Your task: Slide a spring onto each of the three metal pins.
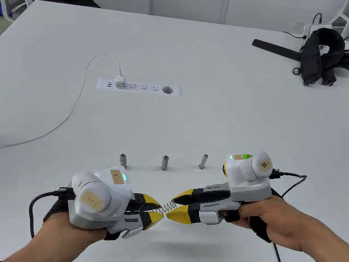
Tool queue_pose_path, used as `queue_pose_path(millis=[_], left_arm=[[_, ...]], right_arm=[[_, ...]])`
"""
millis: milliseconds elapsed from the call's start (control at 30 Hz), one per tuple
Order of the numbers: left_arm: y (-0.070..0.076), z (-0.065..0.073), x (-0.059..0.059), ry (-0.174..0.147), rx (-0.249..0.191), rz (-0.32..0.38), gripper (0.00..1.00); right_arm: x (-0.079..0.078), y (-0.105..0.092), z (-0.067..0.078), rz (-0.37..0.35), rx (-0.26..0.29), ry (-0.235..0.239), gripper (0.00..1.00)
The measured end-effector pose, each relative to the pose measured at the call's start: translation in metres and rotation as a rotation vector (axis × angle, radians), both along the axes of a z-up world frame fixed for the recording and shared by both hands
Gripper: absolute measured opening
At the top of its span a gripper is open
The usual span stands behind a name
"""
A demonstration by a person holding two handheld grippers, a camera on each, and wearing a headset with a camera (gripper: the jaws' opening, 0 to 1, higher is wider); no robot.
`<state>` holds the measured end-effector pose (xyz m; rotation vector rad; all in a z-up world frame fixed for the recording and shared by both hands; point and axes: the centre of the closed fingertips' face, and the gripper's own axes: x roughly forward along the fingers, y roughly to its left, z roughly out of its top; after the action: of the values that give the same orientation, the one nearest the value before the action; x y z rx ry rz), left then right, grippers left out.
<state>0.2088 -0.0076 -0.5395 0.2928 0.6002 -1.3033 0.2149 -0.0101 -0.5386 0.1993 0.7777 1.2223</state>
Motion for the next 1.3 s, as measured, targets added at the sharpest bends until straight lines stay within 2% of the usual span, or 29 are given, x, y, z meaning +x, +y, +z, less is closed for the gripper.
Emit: queue_pose_path(millis=[333, 500, 700, 1033, 1200, 1300], left_arm=[[-0.004, 0.001, -0.005, -0.006, -0.003, -0.042, 0.1], [-0.007, -0.001, -0.009, -0.012, 0.008, -0.073, 0.1], [-0.011, 0.001, -0.009, -0.013, 0.004, -0.079, 0.1], [-0.015, 0.001, -0.007, -0.028, 0.02, -0.092, 0.1], [-0.017, 0.005, -0.003, -0.033, 0.013, -0.086, 0.1], [-0.019, 0.005, 0.001, -0.034, 0.009, -0.081, 0.1]], right_arm=[[-0.006, -0.001, 0.006, 0.038, 0.028, 0.012, 0.15], [-0.011, -0.003, 0.008, 0.068, 0.023, 0.013, 0.13], [-0.012, -0.006, 0.01, 0.085, 0.012, 0.011, 0.13], [-0.01, -0.006, 0.015, 0.095, -0.045, -0.031, 0.12], [-0.005, -0.004, 0.025, 0.102, -0.06, -0.064, 0.12], [-0.001, -0.005, 0.025, 0.128, -0.103, -0.083, 0.12]])
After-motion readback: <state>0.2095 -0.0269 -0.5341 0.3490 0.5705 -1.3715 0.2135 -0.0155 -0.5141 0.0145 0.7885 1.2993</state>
